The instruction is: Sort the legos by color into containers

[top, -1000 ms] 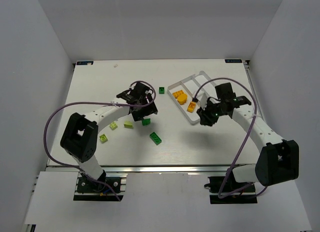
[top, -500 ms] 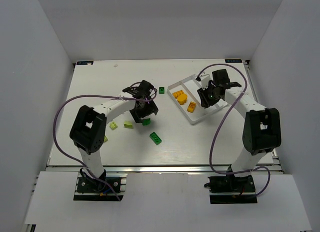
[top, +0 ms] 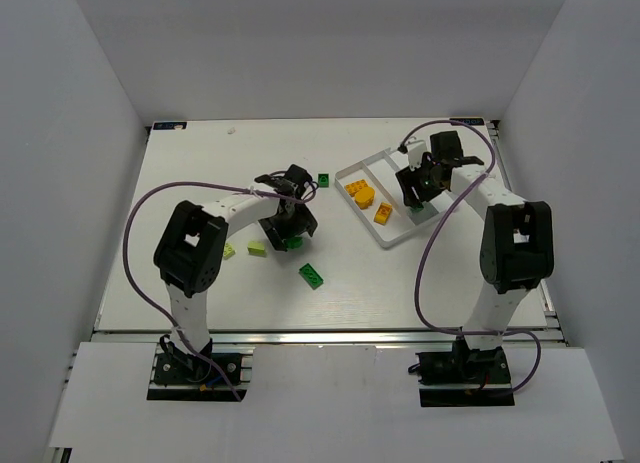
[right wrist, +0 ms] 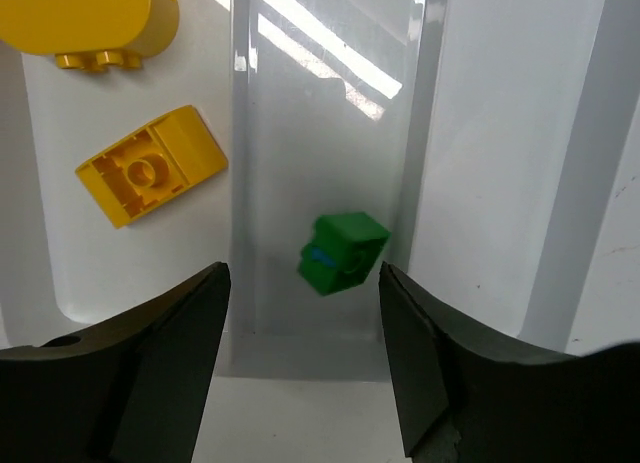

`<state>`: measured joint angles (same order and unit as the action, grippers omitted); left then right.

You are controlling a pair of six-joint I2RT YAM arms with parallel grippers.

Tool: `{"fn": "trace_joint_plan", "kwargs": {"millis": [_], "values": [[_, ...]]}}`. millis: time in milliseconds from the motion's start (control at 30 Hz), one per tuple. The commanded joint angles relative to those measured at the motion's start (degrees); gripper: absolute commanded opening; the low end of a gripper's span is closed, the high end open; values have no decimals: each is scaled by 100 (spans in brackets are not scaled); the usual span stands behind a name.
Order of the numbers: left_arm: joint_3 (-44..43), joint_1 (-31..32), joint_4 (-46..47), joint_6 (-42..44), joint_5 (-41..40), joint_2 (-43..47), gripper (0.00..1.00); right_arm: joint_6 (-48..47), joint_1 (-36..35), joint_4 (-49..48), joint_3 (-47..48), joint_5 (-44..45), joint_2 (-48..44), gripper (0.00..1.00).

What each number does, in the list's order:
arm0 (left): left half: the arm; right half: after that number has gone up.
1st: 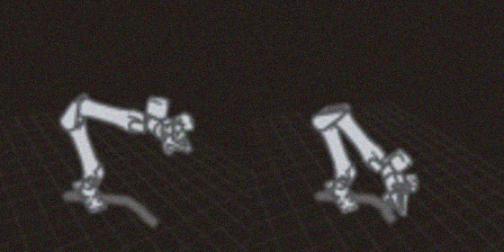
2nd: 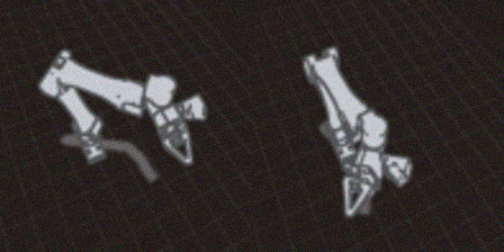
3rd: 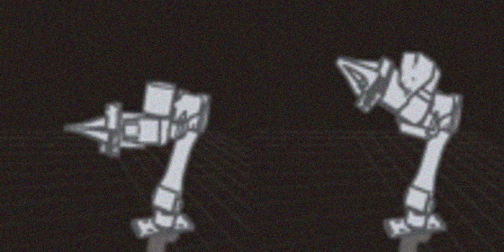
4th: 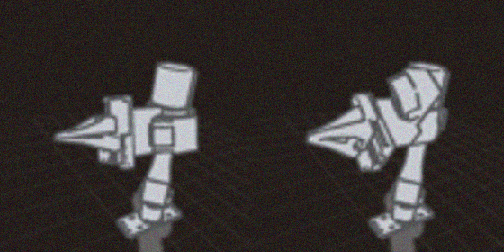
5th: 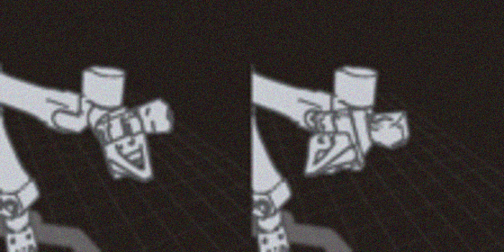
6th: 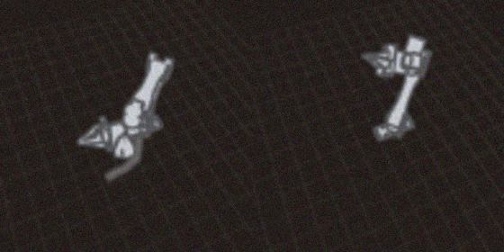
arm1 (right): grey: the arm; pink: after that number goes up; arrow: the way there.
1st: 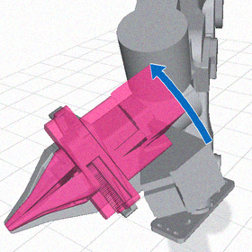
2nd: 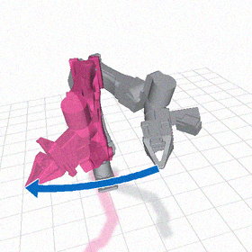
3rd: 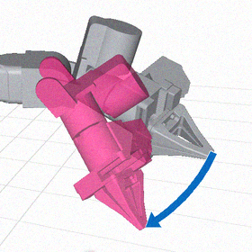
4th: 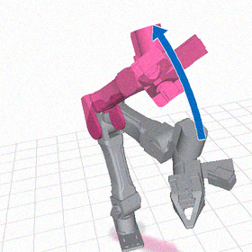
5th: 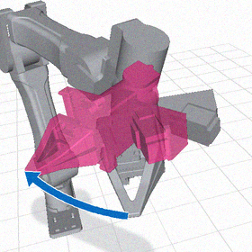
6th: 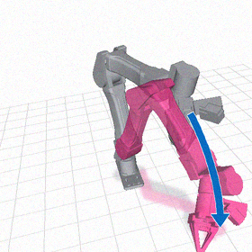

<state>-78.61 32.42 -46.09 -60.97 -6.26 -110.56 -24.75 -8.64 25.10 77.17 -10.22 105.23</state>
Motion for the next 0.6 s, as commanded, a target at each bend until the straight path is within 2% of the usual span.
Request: {"fn": "trace_joint_plan", "kwargs": {"millis": [0, 67, 100, 167, 200, 267, 300, 333, 367, 467, 500, 567], "values": [[-260, 27, -93, -73, -103, -62, 84, -39, 64, 91, 255, -340, -143, 67], [-339, 27, -129, -82, -147, -123, 78, 23, 65, 135, 255, -594, -336, 68], [-374, 27, -146, -73, -156, -149, 66, 23, 91, 170, 264, -708, -406, 69], [-436, 27, -138, -64, -173, -167, 52, 50, 108, 258, 229, -1016, -652, 69], [-445, 27, -129, -47, -174, -167, 37, 50, 117, 293, 203, -1156, -836, 70], [-480, 27, -129, 23, -191, -150, 26, 41, 135, 276, 80, -1421, -1038, 71], [-497, 27, -129, 59, -191, -150, 22, 23, 152, 276, 45, -1500, -1222, 80], [-515, 27, -59, 207, -174, -132, 16, 6, 161, 250, -8, -1649, -1311, 81], [-576, 27, -6, 330, -121, -132, 13, -3, 170, 206, -130, -1702, -1408, 88], [-874, 97, 607, 1234, 291, -53, 5, -187, 214, 74, -403, -1905, -1812, 89], [-954, 158, 1149, 1498, 884, -44, 5, -153, 214, -48, -526, -1905, -2039, 89], [-1121, 220, 1653, 1991, 1555, -97, 6, -74, 275, -442, -816, -1949, -2260, 89]]}}
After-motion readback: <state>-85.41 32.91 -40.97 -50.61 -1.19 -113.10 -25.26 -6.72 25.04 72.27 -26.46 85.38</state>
